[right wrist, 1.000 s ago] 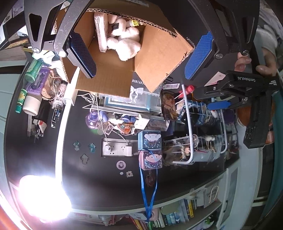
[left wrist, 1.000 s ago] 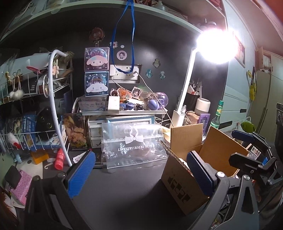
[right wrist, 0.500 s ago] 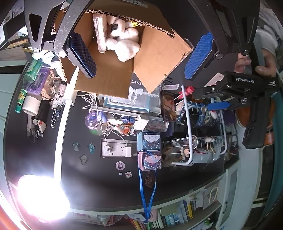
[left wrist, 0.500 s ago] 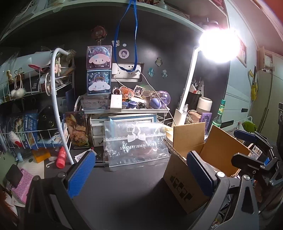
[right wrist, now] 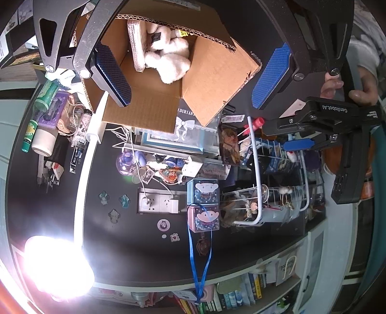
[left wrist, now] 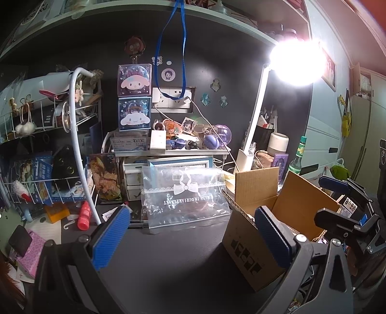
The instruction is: Organize objects
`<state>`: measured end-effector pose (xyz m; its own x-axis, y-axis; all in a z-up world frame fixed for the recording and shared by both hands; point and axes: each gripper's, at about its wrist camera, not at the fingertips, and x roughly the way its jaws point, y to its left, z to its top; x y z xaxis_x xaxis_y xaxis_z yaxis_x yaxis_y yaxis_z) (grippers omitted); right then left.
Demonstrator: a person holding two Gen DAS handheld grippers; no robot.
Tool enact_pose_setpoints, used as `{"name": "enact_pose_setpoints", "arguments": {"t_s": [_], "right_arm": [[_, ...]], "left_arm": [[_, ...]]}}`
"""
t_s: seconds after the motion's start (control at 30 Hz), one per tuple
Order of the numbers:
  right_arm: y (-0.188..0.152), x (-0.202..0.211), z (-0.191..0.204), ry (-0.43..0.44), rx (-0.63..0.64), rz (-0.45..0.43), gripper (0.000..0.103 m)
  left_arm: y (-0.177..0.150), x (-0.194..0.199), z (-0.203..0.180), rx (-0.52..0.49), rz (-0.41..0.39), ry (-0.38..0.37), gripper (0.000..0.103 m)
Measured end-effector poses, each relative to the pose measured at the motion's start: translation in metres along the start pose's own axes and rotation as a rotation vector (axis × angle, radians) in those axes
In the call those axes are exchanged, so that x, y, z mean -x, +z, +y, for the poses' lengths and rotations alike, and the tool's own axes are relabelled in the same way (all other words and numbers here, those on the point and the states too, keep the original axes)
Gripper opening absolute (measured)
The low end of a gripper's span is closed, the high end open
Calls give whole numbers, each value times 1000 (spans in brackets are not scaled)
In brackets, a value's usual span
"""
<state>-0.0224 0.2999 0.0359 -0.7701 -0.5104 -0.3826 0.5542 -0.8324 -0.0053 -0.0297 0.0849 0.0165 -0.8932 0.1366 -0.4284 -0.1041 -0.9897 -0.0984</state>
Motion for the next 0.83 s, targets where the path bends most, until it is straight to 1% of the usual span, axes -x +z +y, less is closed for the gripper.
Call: {"name": "enact_pose_setpoints", "arguments": {"t_s": [0.83], "right_arm": [[-2, 0, -4, 5, 1, 2, 101]], "left_arm": [[4, 4, 0, -7, -4, -10, 103]]}}
